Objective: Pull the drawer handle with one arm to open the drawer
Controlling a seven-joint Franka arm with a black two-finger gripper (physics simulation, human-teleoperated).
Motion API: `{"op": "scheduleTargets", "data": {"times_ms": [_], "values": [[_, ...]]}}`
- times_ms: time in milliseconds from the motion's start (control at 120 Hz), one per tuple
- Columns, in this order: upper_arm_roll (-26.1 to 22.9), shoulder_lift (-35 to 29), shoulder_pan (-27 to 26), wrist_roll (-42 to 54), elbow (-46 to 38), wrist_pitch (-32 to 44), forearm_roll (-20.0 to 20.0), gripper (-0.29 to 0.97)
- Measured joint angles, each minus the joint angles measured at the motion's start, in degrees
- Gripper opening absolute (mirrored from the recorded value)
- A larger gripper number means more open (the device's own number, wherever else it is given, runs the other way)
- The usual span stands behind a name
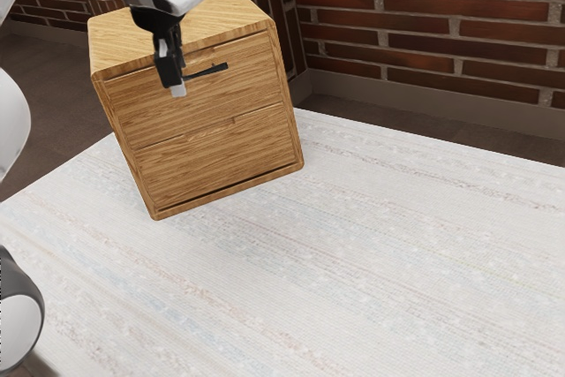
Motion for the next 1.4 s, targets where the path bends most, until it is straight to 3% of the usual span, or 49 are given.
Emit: {"op": "scheduleTargets", "data": {"times_ms": [433, 725, 1275, 1325, 1358, 1400], "values": [[-0.01, 8.74, 3.47, -4.12, 8.26, 3.39, -0.90, 0.45], [-0.07, 8.83, 3.52, -5.49, 9.82, 6.58, -0.91, 0.21], [-0.26, 12.83, 4.71, -6.04, 8.90, 11.71, -2.70, 0.12], [0.01, 12.91, 4.36, -6.10, 8.38, 11.98, -2.62, 0.03], [-0.34, 12.40, 4.53, -6.13, 7.19, 12.22, -2.44, -0.11], [-0.22, 11.18, 3.79, -6.16, 5.15, 12.49, -2.36, -0.11]]}}
